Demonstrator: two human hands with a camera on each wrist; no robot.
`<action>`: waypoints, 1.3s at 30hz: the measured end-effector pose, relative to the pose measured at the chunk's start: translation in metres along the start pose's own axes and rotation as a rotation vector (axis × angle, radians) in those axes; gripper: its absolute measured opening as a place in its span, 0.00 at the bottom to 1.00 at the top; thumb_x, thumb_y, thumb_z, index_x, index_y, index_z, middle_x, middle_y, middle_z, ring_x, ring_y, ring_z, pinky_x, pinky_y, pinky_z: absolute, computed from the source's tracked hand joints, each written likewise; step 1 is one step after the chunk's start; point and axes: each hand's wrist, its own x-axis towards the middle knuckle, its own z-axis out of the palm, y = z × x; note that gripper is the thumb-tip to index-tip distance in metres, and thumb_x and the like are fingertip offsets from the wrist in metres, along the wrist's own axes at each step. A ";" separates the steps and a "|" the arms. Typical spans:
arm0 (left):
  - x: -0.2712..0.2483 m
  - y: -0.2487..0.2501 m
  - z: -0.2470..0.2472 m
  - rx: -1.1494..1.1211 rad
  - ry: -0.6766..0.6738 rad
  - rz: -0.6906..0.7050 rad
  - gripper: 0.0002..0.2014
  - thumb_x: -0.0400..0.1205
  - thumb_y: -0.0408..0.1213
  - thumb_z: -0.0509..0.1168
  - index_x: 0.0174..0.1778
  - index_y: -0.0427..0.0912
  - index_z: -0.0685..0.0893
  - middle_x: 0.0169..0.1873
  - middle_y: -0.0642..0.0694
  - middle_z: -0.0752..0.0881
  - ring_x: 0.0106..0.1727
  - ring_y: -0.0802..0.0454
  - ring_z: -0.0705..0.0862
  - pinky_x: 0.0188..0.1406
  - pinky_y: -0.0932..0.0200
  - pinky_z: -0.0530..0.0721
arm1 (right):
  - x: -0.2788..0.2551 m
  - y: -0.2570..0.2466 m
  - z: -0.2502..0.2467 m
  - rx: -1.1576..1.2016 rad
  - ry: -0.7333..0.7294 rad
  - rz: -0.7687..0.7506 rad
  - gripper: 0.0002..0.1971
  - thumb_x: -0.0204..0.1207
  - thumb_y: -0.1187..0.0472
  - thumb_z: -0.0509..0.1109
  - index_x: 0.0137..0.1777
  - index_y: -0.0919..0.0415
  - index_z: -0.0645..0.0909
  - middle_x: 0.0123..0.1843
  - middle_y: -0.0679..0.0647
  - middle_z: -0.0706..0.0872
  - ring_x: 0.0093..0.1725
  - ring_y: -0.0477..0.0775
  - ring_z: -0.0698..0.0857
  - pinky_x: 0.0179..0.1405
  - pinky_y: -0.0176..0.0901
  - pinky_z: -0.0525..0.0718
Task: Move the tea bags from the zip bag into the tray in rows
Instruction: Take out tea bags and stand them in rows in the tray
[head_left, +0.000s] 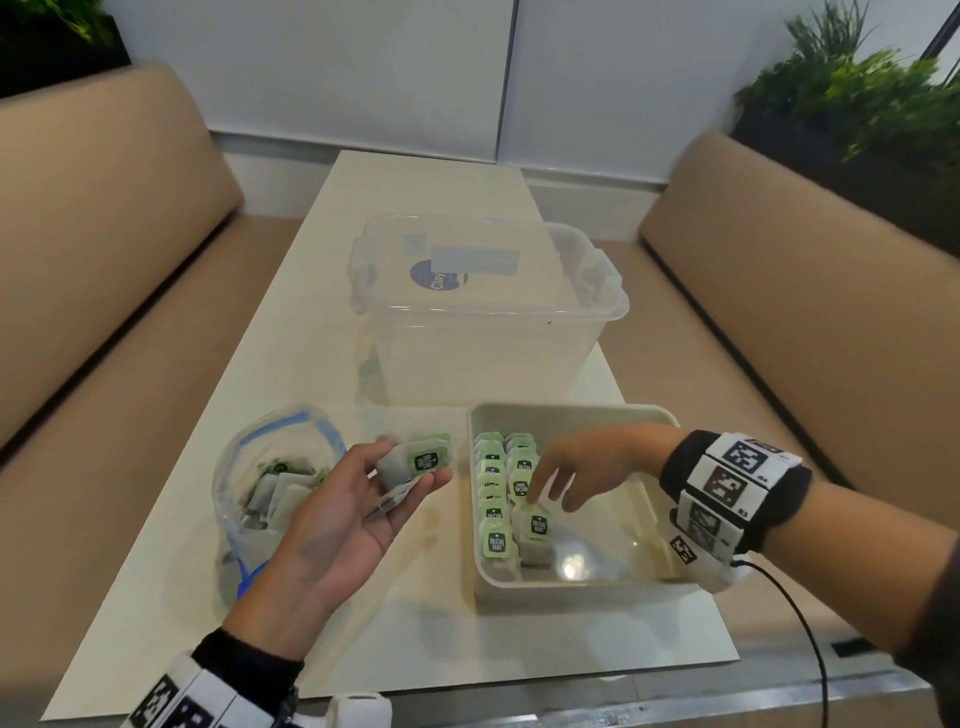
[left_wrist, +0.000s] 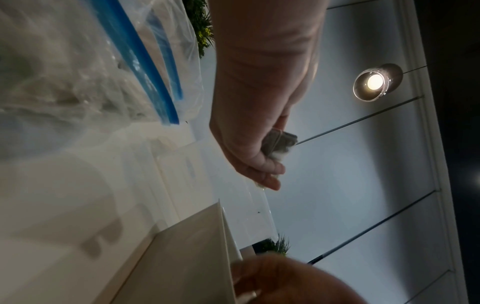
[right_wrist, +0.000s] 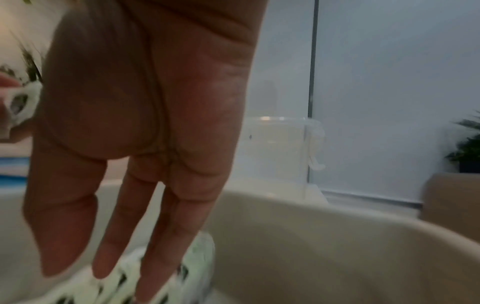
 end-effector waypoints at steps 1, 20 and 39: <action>0.000 0.000 0.002 -0.004 -0.003 -0.011 0.04 0.78 0.32 0.63 0.47 0.37 0.78 0.50 0.29 0.87 0.43 0.33 0.90 0.39 0.59 0.90 | -0.005 -0.005 -0.006 -0.002 0.066 -0.027 0.18 0.77 0.62 0.69 0.67 0.50 0.80 0.66 0.49 0.83 0.63 0.45 0.82 0.65 0.41 0.77; -0.001 -0.014 0.017 -0.022 -0.081 -0.060 0.18 0.76 0.42 0.66 0.53 0.31 0.83 0.40 0.33 0.90 0.35 0.42 0.90 0.28 0.65 0.87 | -0.038 -0.084 -0.033 0.252 0.626 -0.347 0.08 0.74 0.66 0.72 0.48 0.53 0.83 0.42 0.46 0.86 0.36 0.47 0.88 0.39 0.34 0.86; -0.001 -0.012 0.015 -0.061 -0.032 -0.146 0.16 0.84 0.40 0.59 0.55 0.30 0.83 0.46 0.32 0.88 0.32 0.41 0.89 0.24 0.66 0.86 | -0.042 -0.095 -0.021 -0.062 0.825 -0.472 0.12 0.70 0.66 0.77 0.52 0.59 0.83 0.45 0.48 0.79 0.42 0.48 0.83 0.45 0.43 0.85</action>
